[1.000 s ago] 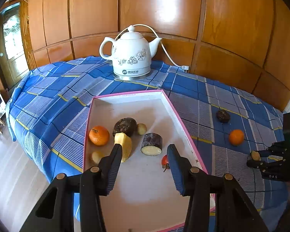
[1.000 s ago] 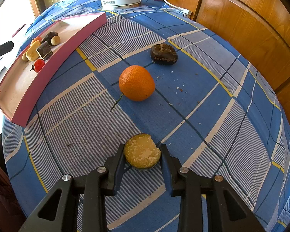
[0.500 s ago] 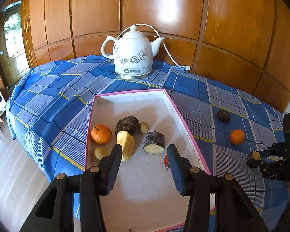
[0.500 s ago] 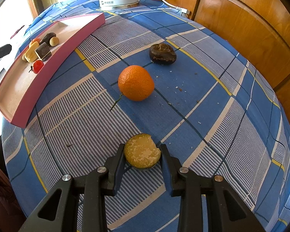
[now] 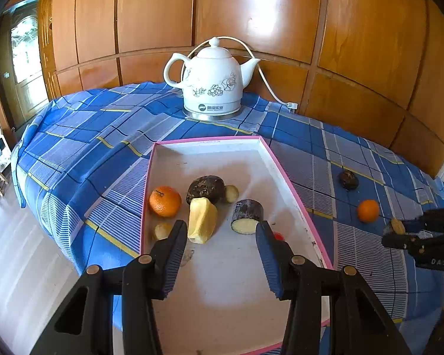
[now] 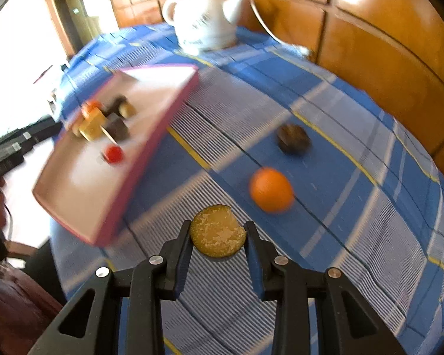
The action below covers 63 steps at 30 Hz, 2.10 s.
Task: Organize fruits
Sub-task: 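Close the right tool on the cut yellow half and carry it into the tray, then open the right tool and withdraw it from the tray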
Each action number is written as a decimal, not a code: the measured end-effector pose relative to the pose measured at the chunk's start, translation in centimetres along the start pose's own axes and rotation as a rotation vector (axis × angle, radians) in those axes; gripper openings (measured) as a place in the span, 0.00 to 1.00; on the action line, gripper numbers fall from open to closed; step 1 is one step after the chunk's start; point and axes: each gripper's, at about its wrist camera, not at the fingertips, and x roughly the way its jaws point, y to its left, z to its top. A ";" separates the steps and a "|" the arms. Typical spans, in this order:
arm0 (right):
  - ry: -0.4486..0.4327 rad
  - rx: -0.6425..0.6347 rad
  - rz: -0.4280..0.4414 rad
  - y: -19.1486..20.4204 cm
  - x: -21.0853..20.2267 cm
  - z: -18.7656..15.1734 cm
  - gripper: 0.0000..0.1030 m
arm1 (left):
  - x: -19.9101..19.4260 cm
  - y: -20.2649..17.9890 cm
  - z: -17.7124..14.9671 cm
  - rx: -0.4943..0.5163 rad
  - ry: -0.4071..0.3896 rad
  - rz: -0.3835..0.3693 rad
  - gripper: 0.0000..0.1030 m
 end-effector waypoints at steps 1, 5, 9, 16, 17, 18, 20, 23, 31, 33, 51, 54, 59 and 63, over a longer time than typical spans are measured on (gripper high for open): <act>-0.013 0.000 0.016 0.4 0.0 0.7 0.33 | 0.0 0.1 0.0 -0.002 -0.001 0.000 0.48; -0.055 -0.005 0.066 2.7 0.2 3.4 0.33 | 0.0 0.4 -0.1 -0.011 0.001 0.001 0.48; -0.077 -0.006 0.101 4.5 1.1 6.2 0.33 | 0.1 1.0 -0.2 -0.026 0.000 0.006 0.48; -0.071 0.049 0.162 6.1 4.4 10.5 0.33 | 0.5 2.2 -0.5 -0.054 0.011 0.022 0.48; -0.071 0.056 0.168 6.4 4.8 10.9 0.33 | 0.6 2.3 -0.5 -0.059 0.014 0.022 0.48; -0.072 0.062 0.168 6.6 5.3 11.3 0.33 | 0.7 2.4 -0.5 -0.060 0.015 0.023 0.48; -0.064 0.074 0.175 7.0 6.5 11.9 0.34 | 0.7 2.5 -0.6 -0.062 0.018 0.022 0.48; -0.026 0.089 0.177 7.1 8.0 12.1 0.35 | 0.8 2.7 -0.7 -0.063 0.019 0.024 0.48; -0.054 0.110 0.164 6.6 7.0 10.7 0.37 | 0.7 2.5 -0.6 -0.060 0.014 0.023 0.48; -0.066 0.109 0.160 6.4 6.4 10.3 0.37 | 0.5 2.3 -0.6 -0.055 0.013 0.022 0.48; -0.125 0.158 0.060 0.6 1.0 5.2 0.37 | -0.3 0.3 -0.3 -0.002 0.004 0.005 0.48; -0.123 0.167 0.026 -1.0 0.2 4.4 0.37 | -0.3 -0.1 -0.2 0.009 0.005 0.004 0.48; -0.122 0.191 -0.044 -4.2 -1.1 2.8 0.37 | -0.2 -0.7 -0.2 0.026 0.009 0.001 0.48; -0.119 0.224 -0.102 -7.3 -2.3 1.5 0.37 | -0.1 -1.1 -0.1 0.034 0.016 0.002 0.48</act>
